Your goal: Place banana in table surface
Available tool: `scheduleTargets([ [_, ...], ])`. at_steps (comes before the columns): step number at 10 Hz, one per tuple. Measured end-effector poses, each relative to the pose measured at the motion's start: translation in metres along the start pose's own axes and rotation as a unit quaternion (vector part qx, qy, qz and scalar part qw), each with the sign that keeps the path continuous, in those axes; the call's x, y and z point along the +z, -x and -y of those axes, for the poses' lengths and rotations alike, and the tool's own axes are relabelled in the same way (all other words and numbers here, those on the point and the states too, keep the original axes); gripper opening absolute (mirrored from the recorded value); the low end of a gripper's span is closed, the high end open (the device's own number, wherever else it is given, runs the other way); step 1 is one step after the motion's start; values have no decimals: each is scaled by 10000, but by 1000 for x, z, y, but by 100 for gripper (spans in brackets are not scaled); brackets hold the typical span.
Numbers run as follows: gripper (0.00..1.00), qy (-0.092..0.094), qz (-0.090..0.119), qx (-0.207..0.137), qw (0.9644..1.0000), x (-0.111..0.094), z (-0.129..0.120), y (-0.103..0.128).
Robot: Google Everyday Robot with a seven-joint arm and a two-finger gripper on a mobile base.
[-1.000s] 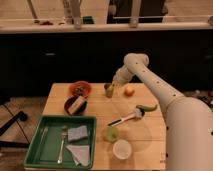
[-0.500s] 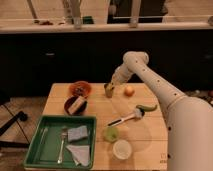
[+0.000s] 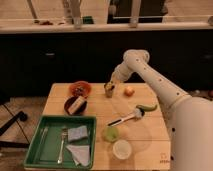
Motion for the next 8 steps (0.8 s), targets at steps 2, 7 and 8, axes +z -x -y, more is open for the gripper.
scheduleTargets([
  [2,0,-59,-16,-75,10000,-8,3,3],
  [7,0,-166,-20,-292,9994,-27,1,14],
  [8,0,-204,-15,-349,9992,-32,1,17],
])
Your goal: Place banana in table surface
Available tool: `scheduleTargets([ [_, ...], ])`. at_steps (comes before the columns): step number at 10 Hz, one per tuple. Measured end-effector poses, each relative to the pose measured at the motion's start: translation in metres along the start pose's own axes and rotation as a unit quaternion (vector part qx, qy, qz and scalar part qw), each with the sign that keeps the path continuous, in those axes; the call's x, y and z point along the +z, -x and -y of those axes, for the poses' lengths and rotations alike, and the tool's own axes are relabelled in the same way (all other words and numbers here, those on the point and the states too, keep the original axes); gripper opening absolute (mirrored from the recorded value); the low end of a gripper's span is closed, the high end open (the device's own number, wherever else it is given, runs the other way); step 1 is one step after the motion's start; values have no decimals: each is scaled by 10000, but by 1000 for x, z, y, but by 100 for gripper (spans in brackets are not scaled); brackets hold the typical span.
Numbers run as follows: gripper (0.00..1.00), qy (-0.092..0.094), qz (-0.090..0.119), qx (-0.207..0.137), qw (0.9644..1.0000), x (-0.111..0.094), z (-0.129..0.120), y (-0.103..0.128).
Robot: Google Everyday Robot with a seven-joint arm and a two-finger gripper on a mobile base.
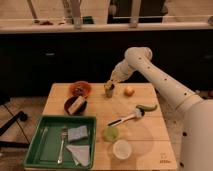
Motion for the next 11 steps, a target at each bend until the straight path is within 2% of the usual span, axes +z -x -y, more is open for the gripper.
scheduleTargets([
  [11,0,-356,115,-356,9987,-37,3,23],
])
